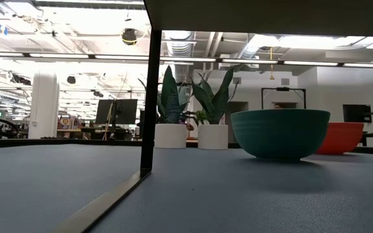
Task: Place and stack bowls onto a shelf
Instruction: Stack the orange bowl on top of the pink bowl on the shelf
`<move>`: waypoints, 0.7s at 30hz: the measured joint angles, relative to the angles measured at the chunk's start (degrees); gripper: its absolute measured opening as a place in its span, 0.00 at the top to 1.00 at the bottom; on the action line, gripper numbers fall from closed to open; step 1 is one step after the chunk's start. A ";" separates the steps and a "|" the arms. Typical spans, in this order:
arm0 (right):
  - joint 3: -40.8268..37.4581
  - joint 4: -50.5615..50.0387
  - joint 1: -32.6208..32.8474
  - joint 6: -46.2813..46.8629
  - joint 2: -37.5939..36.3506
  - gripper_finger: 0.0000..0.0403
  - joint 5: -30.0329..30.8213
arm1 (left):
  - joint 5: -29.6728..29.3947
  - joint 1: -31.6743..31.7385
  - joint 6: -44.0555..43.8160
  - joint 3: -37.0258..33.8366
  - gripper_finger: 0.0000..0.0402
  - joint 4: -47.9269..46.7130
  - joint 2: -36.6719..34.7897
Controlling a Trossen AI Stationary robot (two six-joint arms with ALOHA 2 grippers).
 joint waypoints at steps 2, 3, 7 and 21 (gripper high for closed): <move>0.00 1.72 -1.17 -1.33 0.57 0.94 -0.07 | 0.00 -0.02 1.31 0.00 0.78 0.02 0.00; -0.01 1.77 -1.57 -1.34 0.88 0.94 -0.06 | -0.04 -0.02 1.78 0.02 0.78 0.02 0.00; -0.07 0.52 -3.42 1.84 2.38 0.94 0.07 | -0.07 -0.02 3.89 0.00 0.78 0.92 0.00; -0.11 -3.09 -10.98 3.14 4.24 0.93 0.78 | -0.09 -1.16 11.19 0.00 0.78 4.46 0.00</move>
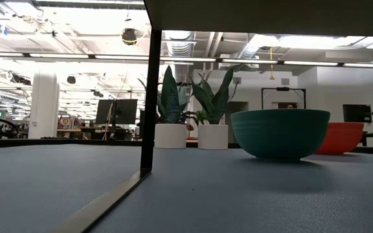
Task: Place and stack bowls onto a shelf
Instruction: Stack the orange bowl on top of the pink bowl on the shelf
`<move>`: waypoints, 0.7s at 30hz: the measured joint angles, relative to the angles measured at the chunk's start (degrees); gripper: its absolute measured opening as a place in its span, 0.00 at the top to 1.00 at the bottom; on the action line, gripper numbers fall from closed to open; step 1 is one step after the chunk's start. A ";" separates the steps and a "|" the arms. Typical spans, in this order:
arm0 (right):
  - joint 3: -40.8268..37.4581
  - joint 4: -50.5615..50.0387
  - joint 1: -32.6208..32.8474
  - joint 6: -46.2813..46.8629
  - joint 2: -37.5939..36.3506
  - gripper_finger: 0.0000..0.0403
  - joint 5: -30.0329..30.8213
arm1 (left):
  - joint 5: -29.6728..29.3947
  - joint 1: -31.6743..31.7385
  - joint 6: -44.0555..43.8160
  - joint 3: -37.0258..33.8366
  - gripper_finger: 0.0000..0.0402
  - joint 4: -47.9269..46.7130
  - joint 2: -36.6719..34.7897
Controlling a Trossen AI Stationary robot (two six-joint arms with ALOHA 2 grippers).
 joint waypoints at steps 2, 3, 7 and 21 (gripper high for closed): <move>0.00 -1.16 -0.40 0.62 0.00 0.93 -1.35 | 0.00 -0.40 0.02 0.02 0.78 -0.03 0.00; 0.02 -2.10 -0.39 1.87 0.01 0.93 -1.65 | -0.02 -0.61 0.04 0.00 0.78 -0.08 0.00; 0.02 -7.50 0.86 9.05 0.02 0.93 -2.13 | -0.07 -1.33 0.55 0.00 0.78 -0.15 0.00; -4.76 -13.71 3.71 22.41 0.07 0.93 -4.89 | -1.07 -1.55 0.55 0.01 0.78 -0.34 0.00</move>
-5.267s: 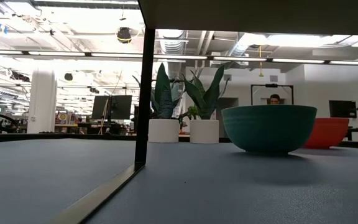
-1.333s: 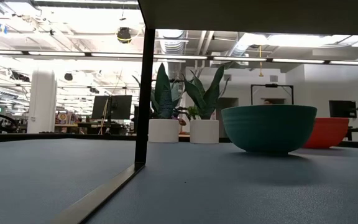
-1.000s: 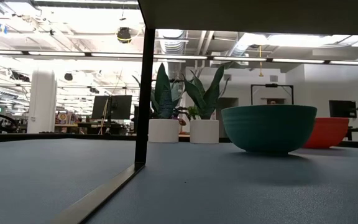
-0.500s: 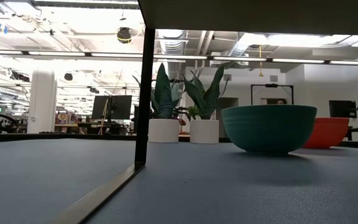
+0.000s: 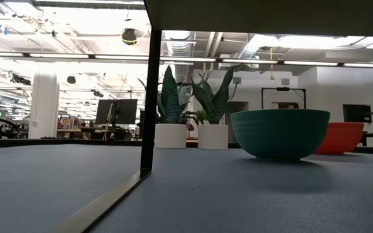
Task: Place and stack bowls onto a shelf
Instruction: Stack the orange bowl on top of the pink bowl on the shelf
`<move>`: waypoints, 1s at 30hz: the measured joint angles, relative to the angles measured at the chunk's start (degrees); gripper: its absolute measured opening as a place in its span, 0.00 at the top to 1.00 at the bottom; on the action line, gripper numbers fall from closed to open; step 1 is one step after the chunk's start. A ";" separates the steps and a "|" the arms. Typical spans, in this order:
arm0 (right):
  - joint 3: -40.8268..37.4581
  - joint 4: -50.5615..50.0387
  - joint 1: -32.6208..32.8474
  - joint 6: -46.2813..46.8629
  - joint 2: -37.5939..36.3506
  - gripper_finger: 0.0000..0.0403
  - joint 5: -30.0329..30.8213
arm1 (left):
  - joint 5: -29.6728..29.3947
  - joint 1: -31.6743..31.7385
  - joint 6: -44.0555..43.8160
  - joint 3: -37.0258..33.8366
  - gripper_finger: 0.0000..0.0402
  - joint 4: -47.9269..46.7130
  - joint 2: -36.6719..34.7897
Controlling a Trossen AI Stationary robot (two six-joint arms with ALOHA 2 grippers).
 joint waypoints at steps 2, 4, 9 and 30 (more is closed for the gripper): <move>-0.97 0.07 0.04 1.22 0.04 0.93 -0.43 | -0.44 0.02 0.05 -0.01 0.78 -0.07 0.00; -1.16 0.09 0.10 1.60 0.04 0.93 -0.58 | -0.52 0.02 0.52 -0.01 0.78 -0.08 0.00; -1.04 -0.20 0.09 1.61 -0.18 0.93 -0.52 | -0.57 0.48 0.90 0.01 0.78 -0.08 0.00; 19.05 -0.50 -18.59 -24.06 -11.16 0.75 -5.91 | 1.36 0.89 9.14 0.01 0.69 2.07 -1.60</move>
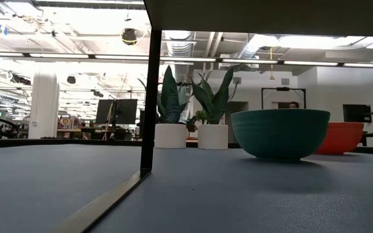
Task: Place and stack bowls onto a shelf
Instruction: Stack the orange bowl on top of the pink bowl on the shelf
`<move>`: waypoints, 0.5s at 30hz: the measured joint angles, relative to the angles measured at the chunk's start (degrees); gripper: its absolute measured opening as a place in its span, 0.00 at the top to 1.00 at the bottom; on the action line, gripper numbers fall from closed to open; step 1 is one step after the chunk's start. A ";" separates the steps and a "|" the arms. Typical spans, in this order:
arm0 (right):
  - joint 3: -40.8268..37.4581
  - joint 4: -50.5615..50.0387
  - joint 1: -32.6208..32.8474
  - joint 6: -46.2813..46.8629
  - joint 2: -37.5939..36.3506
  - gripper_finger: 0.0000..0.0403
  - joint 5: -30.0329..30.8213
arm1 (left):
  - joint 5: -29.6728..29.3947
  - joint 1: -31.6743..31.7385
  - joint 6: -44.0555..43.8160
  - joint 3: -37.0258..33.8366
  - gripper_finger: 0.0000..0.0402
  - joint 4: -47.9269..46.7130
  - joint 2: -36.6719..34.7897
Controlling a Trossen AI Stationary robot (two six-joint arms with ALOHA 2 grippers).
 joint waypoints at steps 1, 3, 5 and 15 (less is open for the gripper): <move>-0.70 -0.03 -1.61 -0.31 -1.95 0.73 -0.61 | 0.40 -0.09 0.34 0.00 0.68 0.04 -0.27; -2.52 -0.07 -4.92 -0.35 -5.84 0.69 -1.85 | 0.77 -0.34 0.94 0.00 0.65 0.02 -0.86; -5.51 -0.06 -8.87 -0.35 -9.57 0.66 -2.80 | 0.75 -0.51 1.81 0.00 0.63 -0.04 -1.49; -34.08 -0.14 -25.99 9.79 -26.93 0.65 -13.28 | 1.74 -0.28 6.50 0.00 0.61 -0.59 -5.73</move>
